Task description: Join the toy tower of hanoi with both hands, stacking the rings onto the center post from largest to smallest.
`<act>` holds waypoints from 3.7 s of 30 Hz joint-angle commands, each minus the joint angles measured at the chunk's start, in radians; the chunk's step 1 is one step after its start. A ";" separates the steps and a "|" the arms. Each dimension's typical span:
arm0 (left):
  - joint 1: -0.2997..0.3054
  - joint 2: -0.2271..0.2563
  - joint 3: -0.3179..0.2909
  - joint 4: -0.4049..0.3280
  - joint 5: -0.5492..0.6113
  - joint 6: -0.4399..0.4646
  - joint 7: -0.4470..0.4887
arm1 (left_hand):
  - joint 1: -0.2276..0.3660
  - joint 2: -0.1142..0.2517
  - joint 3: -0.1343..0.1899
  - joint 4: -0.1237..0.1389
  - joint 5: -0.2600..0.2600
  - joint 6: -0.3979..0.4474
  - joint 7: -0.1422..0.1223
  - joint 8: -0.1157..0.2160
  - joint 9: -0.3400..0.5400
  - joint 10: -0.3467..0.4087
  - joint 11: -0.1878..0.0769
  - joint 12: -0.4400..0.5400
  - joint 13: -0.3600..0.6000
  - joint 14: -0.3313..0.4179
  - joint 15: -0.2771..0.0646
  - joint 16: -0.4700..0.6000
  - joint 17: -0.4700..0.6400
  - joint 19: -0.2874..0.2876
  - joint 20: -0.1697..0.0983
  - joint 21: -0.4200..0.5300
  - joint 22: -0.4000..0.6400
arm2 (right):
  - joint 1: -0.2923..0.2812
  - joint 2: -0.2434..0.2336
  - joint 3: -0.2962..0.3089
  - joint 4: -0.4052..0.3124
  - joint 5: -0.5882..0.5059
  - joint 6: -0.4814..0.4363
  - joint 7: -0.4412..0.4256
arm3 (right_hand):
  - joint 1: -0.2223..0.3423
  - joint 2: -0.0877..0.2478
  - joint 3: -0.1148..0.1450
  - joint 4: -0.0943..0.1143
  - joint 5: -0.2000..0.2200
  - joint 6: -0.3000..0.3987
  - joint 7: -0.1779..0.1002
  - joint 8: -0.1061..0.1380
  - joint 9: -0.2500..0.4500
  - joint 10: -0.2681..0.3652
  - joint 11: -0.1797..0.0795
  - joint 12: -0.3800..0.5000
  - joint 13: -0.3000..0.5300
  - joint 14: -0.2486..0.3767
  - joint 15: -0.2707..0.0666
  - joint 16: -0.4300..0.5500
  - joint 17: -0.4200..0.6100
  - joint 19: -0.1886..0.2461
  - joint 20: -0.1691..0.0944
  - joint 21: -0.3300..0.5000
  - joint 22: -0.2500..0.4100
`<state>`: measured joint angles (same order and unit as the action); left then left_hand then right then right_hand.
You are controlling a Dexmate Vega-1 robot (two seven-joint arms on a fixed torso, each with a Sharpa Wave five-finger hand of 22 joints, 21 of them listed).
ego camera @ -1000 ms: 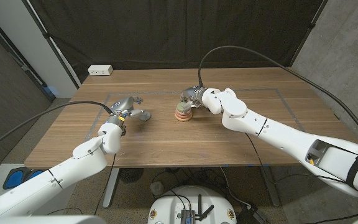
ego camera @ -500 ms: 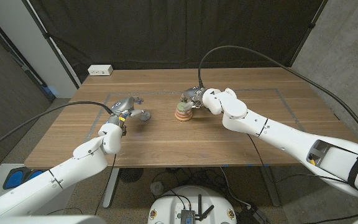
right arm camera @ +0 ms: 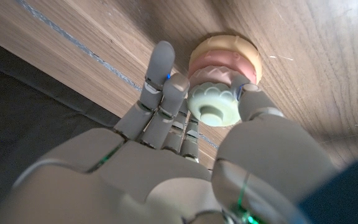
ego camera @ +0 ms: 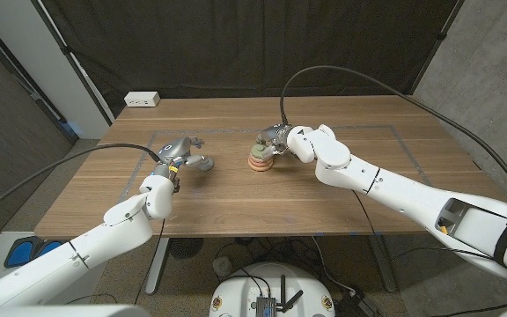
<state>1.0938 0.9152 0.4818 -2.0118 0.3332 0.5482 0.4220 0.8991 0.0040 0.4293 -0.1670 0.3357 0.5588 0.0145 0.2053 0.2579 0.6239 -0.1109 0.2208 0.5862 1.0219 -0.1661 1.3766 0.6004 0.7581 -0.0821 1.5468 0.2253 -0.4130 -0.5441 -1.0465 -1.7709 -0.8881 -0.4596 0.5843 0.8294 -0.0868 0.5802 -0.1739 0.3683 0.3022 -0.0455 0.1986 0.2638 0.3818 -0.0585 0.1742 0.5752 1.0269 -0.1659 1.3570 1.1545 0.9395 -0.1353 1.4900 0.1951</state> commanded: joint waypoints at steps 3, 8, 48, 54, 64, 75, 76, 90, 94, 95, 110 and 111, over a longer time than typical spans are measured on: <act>0.010 0.005 -0.009 -0.008 -0.001 0.004 0.002 | 0.006 0.000 0.004 0.001 0.002 0.013 -0.002 0.003 0.004 0.009 0.001 -0.002 0.005 0.004 -0.053 0.006 0.004 0.004 -0.126 0.004 0.005 | -0.001 0.004 0.007 -0.016 -0.031 -0.009 0.035 | 0.008 -0.011 -0.014 0.005 -0.015 -0.045 0.013 -0.007 0.008 -0.026 0.014 0.005 -0.010 -0.012 -0.053 -0.020 -0.010 -0.020 -0.080 -0.005 -0.001; 0.007 0.005 -0.008 -0.005 0.000 0.000 0.002 | 0.006 0.001 0.004 0.001 0.002 0.012 -0.002 0.003 0.005 0.009 0.000 -0.002 0.004 0.004 -0.053 0.006 0.005 0.004 -0.126 0.004 0.005 | -0.006 0.001 0.015 -0.028 -0.036 -0.013 0.037 | 0.010 -0.013 -0.024 0.008 -0.023 -0.077 0.027 -0.008 0.007 -0.054 0.028 0.004 -0.020 -0.024 -0.053 -0.038 -0.021 -0.036 -0.079 -0.008 -0.003; -0.027 -0.016 0.016 -0.016 0.009 0.027 -0.017 | 0.004 -0.001 0.010 0.000 0.002 0.016 -0.004 0.002 0.009 0.009 -0.001 -0.006 0.006 0.005 -0.053 0.009 0.004 0.008 -0.126 0.004 0.005 | -0.230 -0.135 0.216 -0.207 0.062 -0.064 -0.234 | 0.048 0.039 -0.056 0.011 -0.036 0.103 0.014 0.073 0.015 0.072 -0.029 0.060 -0.039 0.020 -0.054 -0.038 0.005 -0.018 -0.080 0.020 -0.001; -0.026 -0.013 0.012 -0.029 0.012 0.046 -0.019 | 0.004 -0.001 0.011 -0.001 0.002 0.016 -0.004 0.002 0.010 0.011 -0.001 -0.005 0.007 0.008 -0.053 0.011 0.006 0.008 -0.126 0.003 0.003 | -0.257 -0.151 0.228 -0.223 0.051 -0.092 -0.262 | 0.049 0.044 -0.057 0.012 -0.034 0.104 0.007 0.071 0.015 0.085 -0.035 0.063 -0.035 0.034 -0.053 -0.030 0.022 -0.013 -0.080 0.023 -0.001; -0.016 -0.016 0.001 -0.051 0.005 0.059 -0.011 | 0.004 -0.002 0.013 0.000 0.002 0.016 -0.004 0.002 0.011 0.011 -0.003 -0.006 0.008 0.008 -0.053 0.013 0.008 0.007 -0.126 0.005 0.007 | -0.331 -0.174 0.286 -0.238 0.114 -0.116 -0.369 | 0.051 0.051 -0.056 0.013 -0.031 0.125 0.000 0.076 0.014 0.105 -0.044 0.069 -0.030 0.037 -0.054 -0.033 0.028 -0.009 -0.081 0.026 0.000; -0.034 -0.020 0.012 -0.043 0.009 0.042 -0.019 | 0.002 -0.004 0.013 0.000 0.002 0.011 -0.004 0.000 0.011 0.004 -0.001 -0.009 0.007 0.005 -0.053 0.012 0.008 0.006 -0.126 0.004 0.005 | -0.425 -0.226 0.334 -0.290 0.145 -0.170 -0.479 | 0.060 0.060 -0.053 0.010 -0.025 0.151 -0.013 0.082 0.014 0.125 -0.054 0.073 -0.020 0.052 -0.053 -0.026 0.045 0.000 -0.081 0.033 0.003; -0.043 -0.019 0.019 -0.040 0.014 0.041 -0.026 | 0.002 -0.004 0.013 0.000 0.002 0.010 -0.004 0.000 0.011 0.003 -0.001 -0.009 0.007 0.004 -0.053 0.011 0.007 0.006 -0.126 0.003 0.005 | -0.433 -0.230 0.340 -0.293 0.149 -0.170 -0.492 | 0.061 0.060 -0.053 0.010 -0.025 0.152 -0.013 0.083 0.014 0.125 -0.054 0.072 -0.020 0.053 -0.053 -0.025 0.047 0.000 -0.081 0.032 0.002; -0.056 -0.026 0.032 -0.055 0.040 0.060 -0.037 | -0.002 -0.007 0.011 0.001 0.001 0.004 -0.003 -0.002 0.012 -0.003 0.001 -0.011 0.006 -0.007 -0.053 0.002 -0.004 0.001 -0.126 0.000 0.000 | -0.514 -0.271 0.384 -0.315 0.165 -0.196 -0.634 | 0.060 0.060 -0.052 0.010 -0.022 0.175 -0.021 0.092 0.018 0.125 -0.055 0.068 -0.013 0.057 -0.053 -0.023 0.054 0.001 -0.080 0.034 0.004; -0.059 -0.028 0.037 -0.052 0.045 0.060 -0.038 | -0.002 -0.008 0.009 0.001 0.001 0.002 -0.004 -0.002 0.012 -0.004 0.001 -0.010 0.007 -0.006 -0.053 0.002 -0.006 0.002 -0.126 0.001 0.000 | -0.529 -0.278 0.392 -0.314 0.172 -0.199 -0.659 | 0.061 0.060 -0.052 0.010 -0.021 0.171 -0.020 0.091 0.019 0.124 -0.055 0.067 -0.012 0.056 -0.053 -0.024 0.054 0.000 -0.080 0.034 0.003; -0.061 -0.030 0.039 -0.051 0.047 0.062 -0.038 | -0.002 -0.008 0.009 0.001 0.001 0.002 -0.005 -0.002 0.012 -0.004 0.000 -0.010 0.007 -0.001 -0.053 0.007 -0.001 0.002 -0.126 0.001 0.000 | -0.533 -0.279 0.392 -0.316 0.169 -0.205 -0.666 | 0.061 0.060 -0.052 0.010 -0.021 0.170 -0.020 0.090 0.019 0.124 -0.057 0.067 -0.011 0.057 -0.053 -0.023 0.055 -0.001 -0.080 0.033 0.002; -0.066 -0.031 0.046 -0.060 0.056 0.097 -0.056 | -0.003 -0.011 0.006 0.001 0.000 -0.002 -0.003 -0.002 0.011 -0.010 0.000 -0.012 0.004 -0.005 -0.053 0.004 -0.009 0.001 -0.126 0.001 -0.002 | -0.573 -0.289 0.413 -0.309 0.191 -0.215 -0.752 | 0.061 0.061 -0.051 0.011 -0.019 0.157 -0.016 0.082 0.019 0.128 -0.056 0.065 -0.004 0.052 -0.053 -0.028 0.052 -0.003 -0.080 0.035 0.003; -0.067 -0.028 0.048 -0.062 0.059 0.101 -0.060 | -0.003 -0.011 0.006 0.000 0.000 -0.003 -0.003 -0.002 0.011 -0.009 0.001 -0.011 0.005 -0.006 -0.053 0.003 -0.011 0.001 -0.126 0.001 -0.002 | -0.576 -0.288 0.415 -0.310 0.194 -0.214 -0.759 | 0.061 0.061 -0.051 0.011 -0.019 0.156 -0.017 0.082 0.018 0.129 -0.057 0.065 -0.003 0.052 -0.053 -0.028 0.053 -0.003 -0.080 0.035 0.003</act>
<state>1.0334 0.8834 0.5221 -2.0631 0.3821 0.6221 0.3801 0.8991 0.0040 0.4361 -0.1684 0.3358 0.5621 0.0111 0.2053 0.2670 0.6179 -0.1123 0.2128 0.5883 1.0182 -0.1624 1.3767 0.5880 0.7581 -0.0821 1.5454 0.2228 -0.9623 -0.8276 -0.6431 -2.0847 -0.7093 -0.6651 -0.1176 0.8847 -0.0339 0.5267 -0.1643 0.3444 0.4657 -0.0654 0.2827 0.2812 0.5026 -0.1146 0.2405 0.5680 1.0760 -0.1896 1.3318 1.2080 0.9351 -0.1304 1.5179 0.1951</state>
